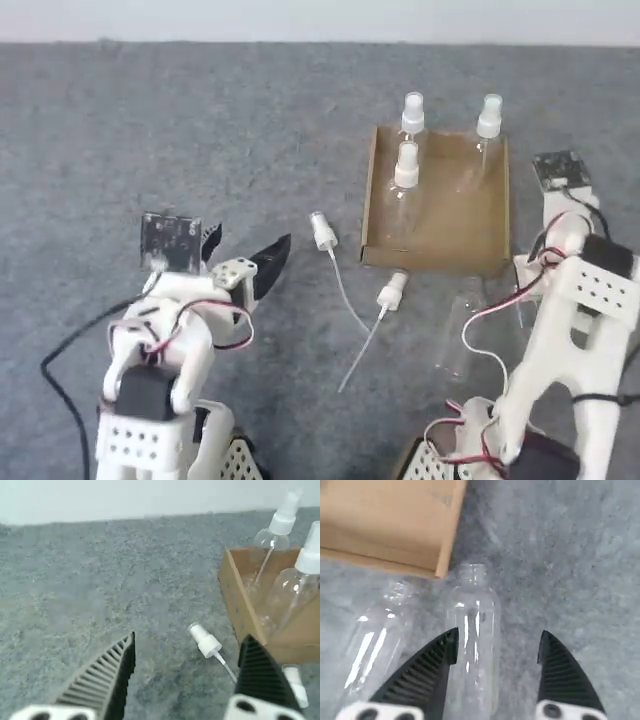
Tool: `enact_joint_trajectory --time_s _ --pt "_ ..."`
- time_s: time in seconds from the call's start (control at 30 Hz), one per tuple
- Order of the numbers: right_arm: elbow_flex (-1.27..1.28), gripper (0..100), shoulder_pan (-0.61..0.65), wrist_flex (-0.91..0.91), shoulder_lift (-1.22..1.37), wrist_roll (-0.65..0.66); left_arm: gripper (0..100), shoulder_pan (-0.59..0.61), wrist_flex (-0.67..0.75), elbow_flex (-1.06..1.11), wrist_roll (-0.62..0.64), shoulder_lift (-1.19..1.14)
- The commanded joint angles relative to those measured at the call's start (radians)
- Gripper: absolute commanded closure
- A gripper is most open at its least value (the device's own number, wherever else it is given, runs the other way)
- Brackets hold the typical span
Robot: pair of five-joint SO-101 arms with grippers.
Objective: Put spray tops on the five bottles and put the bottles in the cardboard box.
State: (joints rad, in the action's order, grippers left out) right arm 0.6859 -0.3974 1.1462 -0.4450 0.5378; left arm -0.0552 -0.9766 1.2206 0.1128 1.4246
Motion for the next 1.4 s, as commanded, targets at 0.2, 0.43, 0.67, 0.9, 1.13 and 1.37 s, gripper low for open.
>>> enact_joint_trajectory --time_s 0.2,0.43,0.67,0.9,1.13,1.37 --pt "0.014 78.6 0.067 -0.128 0.028 -0.058 70 -0.003 0.044 -0.223 0.02 -0.417" --pt "-0.249 78.6 0.09 0.067 -0.018 -0.107 70 0.002 0.104 -0.14 0.02 -0.417" --pt "-0.379 78.6 0.206 0.133 0.045 -0.189 70 0.043 0.14 -0.105 0.021 -0.417" --pt "-0.334 78.6 0.131 0.153 0.137 -0.169 70 0.097 0.137 -0.111 0.025 -0.428" --pt "-0.132 78.6 -0.036 0.047 0.15 0.044 70 0.04 0.132 -0.206 0.026 -0.582" --pt "0.086 78.6 -0.059 -0.18 0.153 0.066 70 0.011 0.132 -0.334 0.026 -0.806"
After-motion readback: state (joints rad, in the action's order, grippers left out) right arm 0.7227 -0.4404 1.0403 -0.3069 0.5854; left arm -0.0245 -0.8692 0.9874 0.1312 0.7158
